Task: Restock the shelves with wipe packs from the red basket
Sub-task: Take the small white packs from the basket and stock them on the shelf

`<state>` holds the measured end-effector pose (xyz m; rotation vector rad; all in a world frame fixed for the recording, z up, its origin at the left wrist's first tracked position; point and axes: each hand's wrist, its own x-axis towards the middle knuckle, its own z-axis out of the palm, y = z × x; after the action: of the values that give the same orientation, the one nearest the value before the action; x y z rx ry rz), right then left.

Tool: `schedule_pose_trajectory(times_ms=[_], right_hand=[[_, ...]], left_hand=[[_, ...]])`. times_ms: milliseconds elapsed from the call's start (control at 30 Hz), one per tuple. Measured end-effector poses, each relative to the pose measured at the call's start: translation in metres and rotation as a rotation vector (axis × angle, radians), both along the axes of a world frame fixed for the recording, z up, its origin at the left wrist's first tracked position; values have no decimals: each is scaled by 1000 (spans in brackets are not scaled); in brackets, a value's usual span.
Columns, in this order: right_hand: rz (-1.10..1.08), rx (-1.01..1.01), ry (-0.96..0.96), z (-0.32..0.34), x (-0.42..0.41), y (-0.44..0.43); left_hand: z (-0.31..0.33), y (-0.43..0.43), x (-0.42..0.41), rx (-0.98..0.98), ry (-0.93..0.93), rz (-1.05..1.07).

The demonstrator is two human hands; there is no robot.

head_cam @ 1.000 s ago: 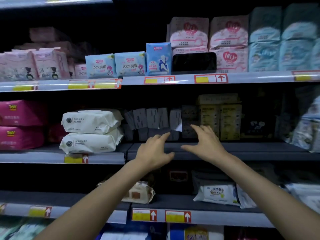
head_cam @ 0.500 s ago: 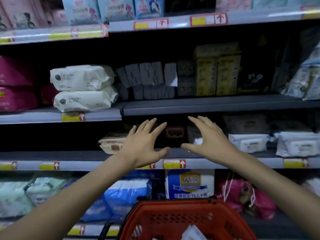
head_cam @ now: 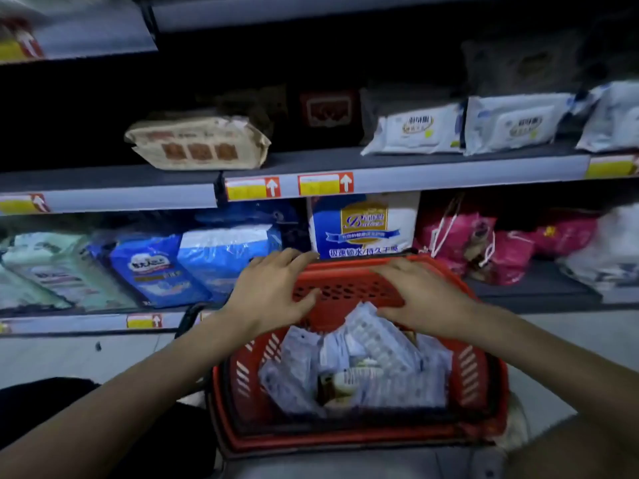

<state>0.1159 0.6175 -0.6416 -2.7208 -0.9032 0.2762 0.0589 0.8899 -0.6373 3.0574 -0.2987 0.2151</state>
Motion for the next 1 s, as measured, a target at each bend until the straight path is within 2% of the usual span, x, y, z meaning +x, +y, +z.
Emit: schedule_pose_trajectory(times_ms=[100,233,300,400,700,867,1000], right_hand=[[34,-205,125,-29,-4,-11],[108,-459,52,-56,-16,-19],[150,-521,28,-69,-22,-25],[199,-559,116,-80,-30,-34],[235,-657,191,-93,-34,-58],[202,-665,190,-87,-28,-58],[104,-729,203,-86,-22,-56]], left_hand=[[-42,-9,2,39,117,-37],[-87,-32,12,135,306,-90],[-106,-46,23,175,360,-139],[-128,-72,43,291,403,-245],[-160,-140,96,694,363,-533],[-167,-150,99,762,352,-512],[-166,-135,87,670,253,-543]])
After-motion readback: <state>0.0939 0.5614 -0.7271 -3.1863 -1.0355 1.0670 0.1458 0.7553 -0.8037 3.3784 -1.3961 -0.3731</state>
